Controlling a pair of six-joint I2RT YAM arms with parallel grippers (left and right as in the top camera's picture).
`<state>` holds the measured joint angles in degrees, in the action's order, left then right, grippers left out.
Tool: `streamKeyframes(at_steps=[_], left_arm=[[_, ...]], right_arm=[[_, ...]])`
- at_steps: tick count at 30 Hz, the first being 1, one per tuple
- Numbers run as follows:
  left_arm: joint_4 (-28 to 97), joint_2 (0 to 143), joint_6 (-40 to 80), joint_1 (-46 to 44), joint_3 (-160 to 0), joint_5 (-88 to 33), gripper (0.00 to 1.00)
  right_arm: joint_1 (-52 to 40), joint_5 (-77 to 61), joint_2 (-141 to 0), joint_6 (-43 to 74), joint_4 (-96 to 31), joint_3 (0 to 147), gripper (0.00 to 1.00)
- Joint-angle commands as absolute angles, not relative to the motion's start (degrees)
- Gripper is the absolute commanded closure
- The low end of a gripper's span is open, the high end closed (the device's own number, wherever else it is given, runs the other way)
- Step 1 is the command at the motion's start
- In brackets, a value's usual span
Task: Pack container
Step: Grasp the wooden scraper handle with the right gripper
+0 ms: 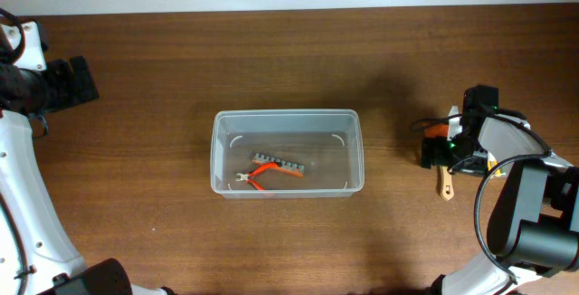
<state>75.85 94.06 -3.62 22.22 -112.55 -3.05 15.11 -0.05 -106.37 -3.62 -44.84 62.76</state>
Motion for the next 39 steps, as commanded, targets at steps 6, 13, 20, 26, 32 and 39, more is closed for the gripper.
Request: streamKeyframes(at_steps=[6, 13, 20, 26, 32, 39], left_arm=[[75.48, 93.69, -4.36, 22.39, -112.55, -3.22, 0.01], [75.48, 93.69, -4.38, 22.39, -112.55, -3.22, 0.01], [75.55, 93.69, -4.36, 22.39, -112.55, -3.25, 0.01], [75.64, 93.69, -4.36, 22.39, -112.55, -3.27, 0.01], [75.77, 93.69, -4.38, 22.39, -112.55, -3.22, 0.01], [75.59, 93.69, -4.36, 22.39, -112.55, -3.25, 0.01]], right_arm=[[14.74, 0.49, -110.0, 1.1, -49.54, 60.53, 0.09], [14.74, 0.47, -110.0, 1.13, -50.04, 60.53, 0.46], [14.74, 0.47, -110.0, 1.13, -49.74, 60.53, 0.66], [14.74, 0.47, -110.0, 1.13, -49.69, 60.53, 0.81], [14.68, 0.38, -110.0, 1.13, -48.69, 60.53, 0.96], [14.61, -0.38, -109.56, 0.86, -48.82, 63.51, 0.96]])
